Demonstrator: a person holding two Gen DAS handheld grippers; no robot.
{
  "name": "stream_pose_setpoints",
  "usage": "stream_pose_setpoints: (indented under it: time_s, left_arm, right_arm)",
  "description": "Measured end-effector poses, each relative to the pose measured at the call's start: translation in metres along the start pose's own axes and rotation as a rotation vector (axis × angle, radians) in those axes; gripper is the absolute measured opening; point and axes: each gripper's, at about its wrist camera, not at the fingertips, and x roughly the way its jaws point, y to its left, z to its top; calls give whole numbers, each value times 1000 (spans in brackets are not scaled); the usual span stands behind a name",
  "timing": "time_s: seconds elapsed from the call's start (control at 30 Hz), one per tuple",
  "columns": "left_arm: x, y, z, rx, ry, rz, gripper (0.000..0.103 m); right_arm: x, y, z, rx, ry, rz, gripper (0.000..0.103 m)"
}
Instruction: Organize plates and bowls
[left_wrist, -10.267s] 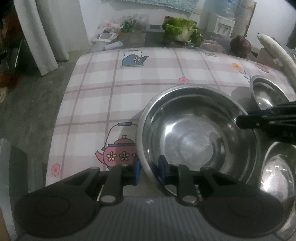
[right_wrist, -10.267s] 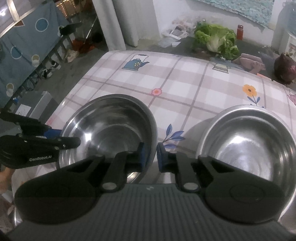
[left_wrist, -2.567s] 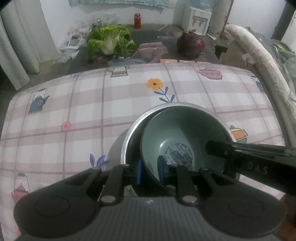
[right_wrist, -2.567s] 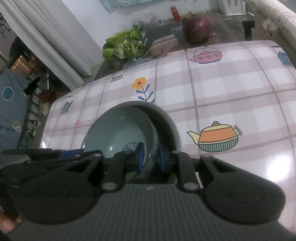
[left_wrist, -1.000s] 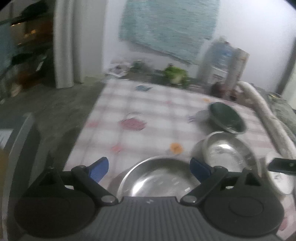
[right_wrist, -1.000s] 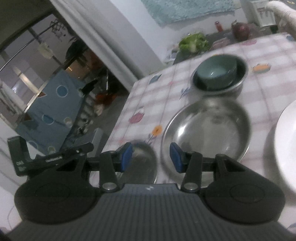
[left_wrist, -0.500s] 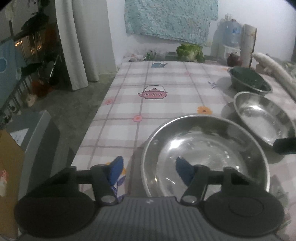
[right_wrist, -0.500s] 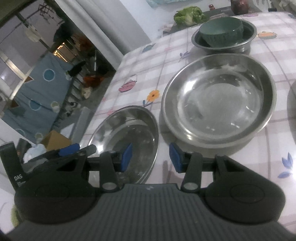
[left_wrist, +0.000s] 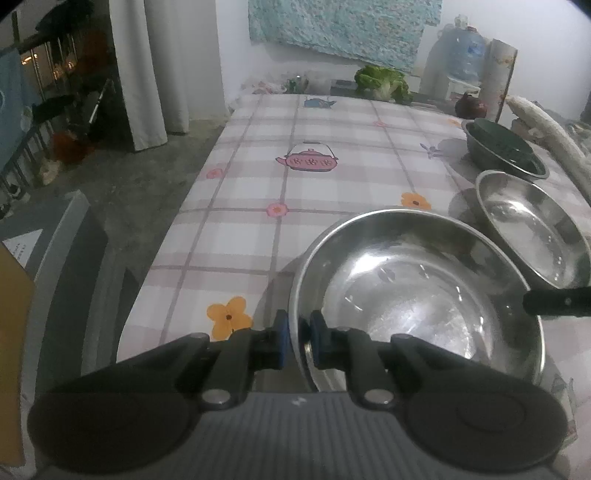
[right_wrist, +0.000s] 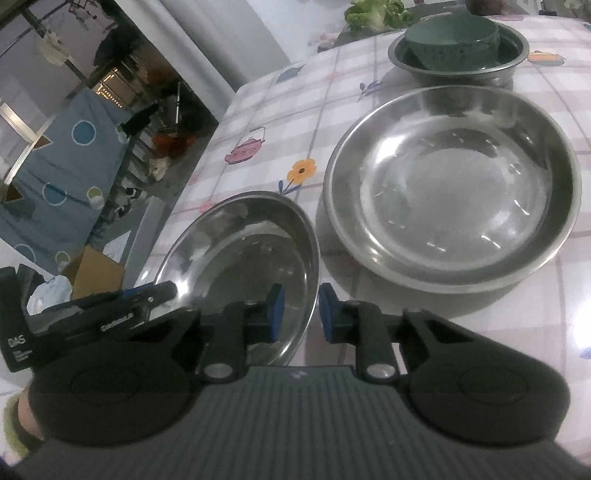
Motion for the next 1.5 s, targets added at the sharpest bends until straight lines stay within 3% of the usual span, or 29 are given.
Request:
stream_pose_setpoints:
  time_s: [0.27, 0.57, 1.0, 1.13, 1.5]
  left_arm:
    - [-13, 3, -12, -24, 51, -105, 13]
    - [-32, -8, -33, 51, 65, -215, 14]
    - [-18, -22, -36, 90, 78, -158, 19]
    - [-17, -26, -35, 96, 75, -140, 19]
    - [-9, -34, -31, 126, 81, -101, 26]
  right_arm:
    - [-6, -7, -1, -4, 1, -4, 17]
    - [-27, -25, -18, -1, 23, -4, 17]
    - [-15, -33, -27, 23, 25, 5, 19]
    - [-8, -30, -29, 13, 33, 9, 12]
    - [-5, -26, -29, -12, 47, -5, 10]
